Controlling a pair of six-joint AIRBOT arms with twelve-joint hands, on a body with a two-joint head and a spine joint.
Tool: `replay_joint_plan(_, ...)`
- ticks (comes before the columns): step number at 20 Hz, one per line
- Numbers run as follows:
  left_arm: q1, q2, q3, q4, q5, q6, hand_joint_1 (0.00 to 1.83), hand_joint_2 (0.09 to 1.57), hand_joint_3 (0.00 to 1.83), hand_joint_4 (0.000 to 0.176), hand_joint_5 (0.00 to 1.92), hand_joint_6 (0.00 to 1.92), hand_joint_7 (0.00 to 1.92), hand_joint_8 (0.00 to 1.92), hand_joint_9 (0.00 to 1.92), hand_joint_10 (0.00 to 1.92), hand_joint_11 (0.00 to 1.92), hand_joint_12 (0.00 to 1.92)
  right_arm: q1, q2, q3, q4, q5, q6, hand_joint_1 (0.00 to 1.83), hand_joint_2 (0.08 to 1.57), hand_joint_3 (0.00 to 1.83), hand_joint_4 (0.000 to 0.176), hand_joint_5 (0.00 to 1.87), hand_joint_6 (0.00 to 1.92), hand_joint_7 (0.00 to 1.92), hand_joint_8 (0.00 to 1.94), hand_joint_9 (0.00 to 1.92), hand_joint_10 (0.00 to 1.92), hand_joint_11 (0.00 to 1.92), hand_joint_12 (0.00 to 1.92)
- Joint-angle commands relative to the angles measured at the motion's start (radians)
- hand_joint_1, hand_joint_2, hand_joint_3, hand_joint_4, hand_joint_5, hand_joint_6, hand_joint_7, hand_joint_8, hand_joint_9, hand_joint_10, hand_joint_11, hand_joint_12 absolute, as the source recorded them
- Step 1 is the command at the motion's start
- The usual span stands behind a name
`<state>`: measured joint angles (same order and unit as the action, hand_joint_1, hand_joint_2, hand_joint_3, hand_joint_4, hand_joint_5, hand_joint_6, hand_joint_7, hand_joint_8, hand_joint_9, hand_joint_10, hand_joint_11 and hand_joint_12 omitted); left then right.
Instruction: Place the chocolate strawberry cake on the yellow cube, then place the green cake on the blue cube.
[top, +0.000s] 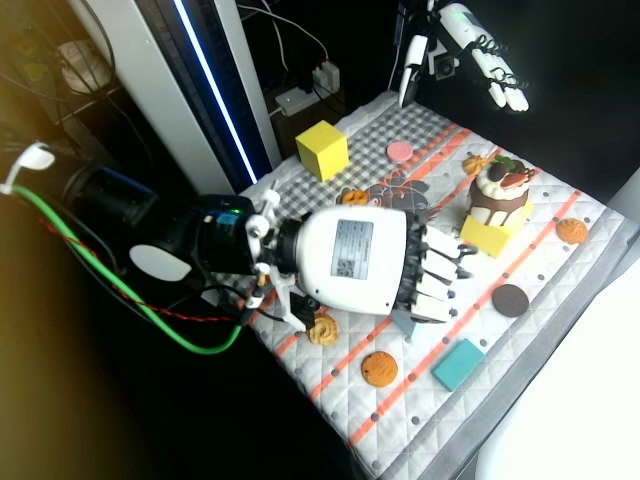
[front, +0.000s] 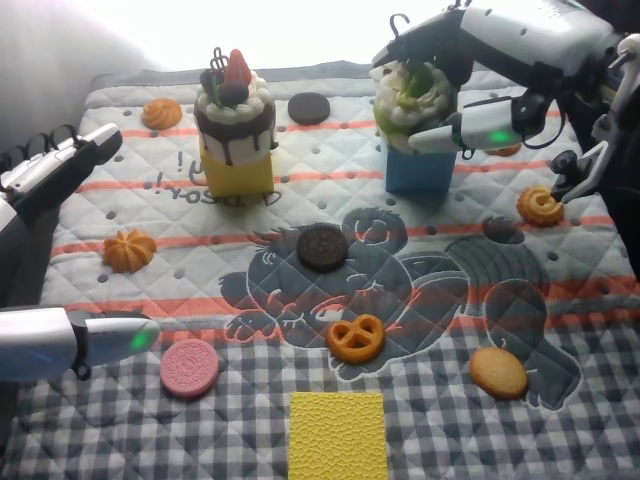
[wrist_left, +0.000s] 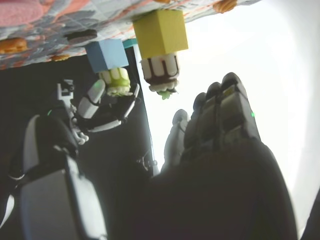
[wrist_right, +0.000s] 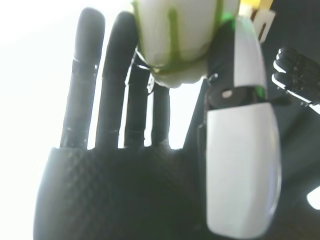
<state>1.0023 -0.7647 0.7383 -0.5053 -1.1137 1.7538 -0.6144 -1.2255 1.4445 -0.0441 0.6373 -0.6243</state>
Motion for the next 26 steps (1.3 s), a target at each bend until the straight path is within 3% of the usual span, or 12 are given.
replay_joint_plan(1,-0.007,0.002,0.000,0.020,-0.121,-0.005,0.79,0.83,0.00,0.168,0.00,0.00,0.00,0.00,0.00,0.00,0.00,0.00,-0.006,-0.001,0.003,0.015,0.083,-0.002,1.27,1.12,0.00,0.000,0.90,0.97,1.04,1.03,0.88,1.04,0.73,1.35)
replay_joint_plan(3,-0.007,0.002,-0.001,0.020,-0.122,-0.005,0.79,0.82,0.00,0.166,0.00,0.00,0.00,0.00,0.00,0.00,0.00,0.00,-0.016,-0.002,0.003,0.023,0.080,-0.002,1.37,1.13,0.00,0.000,0.84,0.98,1.03,1.03,0.85,1.29,0.45,1.40)
replay_joint_plan(4,-0.007,0.002,-0.001,0.020,-0.122,-0.006,0.79,0.82,0.00,0.174,0.00,0.00,0.00,0.00,0.00,0.00,0.00,0.00,-0.018,-0.001,0.003,0.025,0.080,-0.002,1.26,1.15,0.00,0.000,0.83,1.03,1.00,1.13,0.74,0.99,0.38,1.44)
replay_joint_plan(5,-0.006,0.002,-0.001,0.020,-0.123,-0.006,0.80,0.83,0.00,0.176,0.00,0.00,0.00,0.00,0.00,0.00,0.00,0.00,-0.020,-0.001,0.003,0.027,0.080,-0.002,1.33,1.12,0.00,0.000,0.75,0.49,0.95,1.08,0.71,0.84,0.39,1.40)
replay_joint_plan(6,-0.006,0.002,-0.002,0.019,-0.123,-0.006,0.80,0.83,0.00,0.175,0.00,0.00,0.00,0.00,0.00,0.00,0.00,0.00,-0.022,0.000,0.001,0.027,0.080,-0.002,1.21,1.05,0.00,0.000,0.73,0.21,0.77,0.62,0.68,0.71,0.38,1.33)
replay_joint_plan(8,-0.006,0.002,-0.002,0.019,-0.123,-0.006,0.80,0.83,0.00,0.171,0.00,0.00,0.00,0.00,0.00,0.00,0.00,0.00,-0.024,0.006,-0.004,0.029,0.080,-0.002,1.15,1.01,0.00,0.000,0.71,0.01,0.75,0.22,0.66,0.54,0.40,1.25)
replay_joint_plan(11,-0.006,0.001,-0.002,0.019,-0.124,-0.006,0.79,0.83,0.00,0.160,0.00,0.00,0.00,0.00,0.00,0.00,0.00,0.00,-0.025,0.012,-0.007,0.031,0.080,-0.002,1.16,1.01,0.00,0.018,0.63,0.00,0.74,0.08,0.62,0.49,0.34,1.27)
replay_joint_plan(12,-0.006,0.001,-0.002,0.019,-0.124,-0.006,0.79,0.84,0.00,0.165,0.00,0.00,0.00,0.00,0.00,0.00,0.00,0.00,-0.025,0.014,-0.008,0.032,0.080,-0.002,1.16,1.01,0.00,0.047,0.57,0.00,0.71,0.05,0.59,0.49,0.30,1.27)
replay_joint_plan(13,-0.006,0.001,-0.002,0.019,-0.125,-0.006,0.79,0.83,0.00,0.164,0.00,0.00,0.00,0.00,0.00,0.00,0.00,0.00,-0.025,0.018,-0.010,0.033,0.080,-0.002,1.14,1.01,0.00,0.058,0.56,0.00,0.69,0.04,0.59,0.49,0.29,1.27)
replay_joint_plan(18,-0.006,0.001,-0.003,0.020,-0.126,-0.006,0.78,0.83,0.00,0.171,0.00,0.00,0.00,0.00,0.00,0.00,0.00,0.00,-0.025,0.021,-0.014,0.034,0.081,-0.002,1.11,1.02,0.00,0.030,0.46,0.00,0.71,0.02,0.52,0.60,0.23,1.35)
replay_joint_plan(22,-0.004,0.001,-0.005,0.019,-0.129,-0.006,0.81,0.84,0.00,0.161,0.00,0.00,0.00,0.00,0.00,0.00,0.00,0.00,-0.025,0.027,-0.018,0.036,0.083,-0.002,1.11,1.02,0.00,0.054,0.41,0.00,0.70,0.00,0.54,0.52,0.27,1.29)
replay_joint_plan(26,-0.002,0.001,-0.007,0.019,-0.132,-0.006,0.78,0.83,0.00,0.168,0.00,0.00,0.00,0.00,0.00,0.00,0.00,0.00,-0.027,0.035,-0.023,0.040,0.092,-0.002,1.09,1.02,0.00,0.040,0.37,0.00,0.67,0.00,0.57,0.37,0.28,1.19)
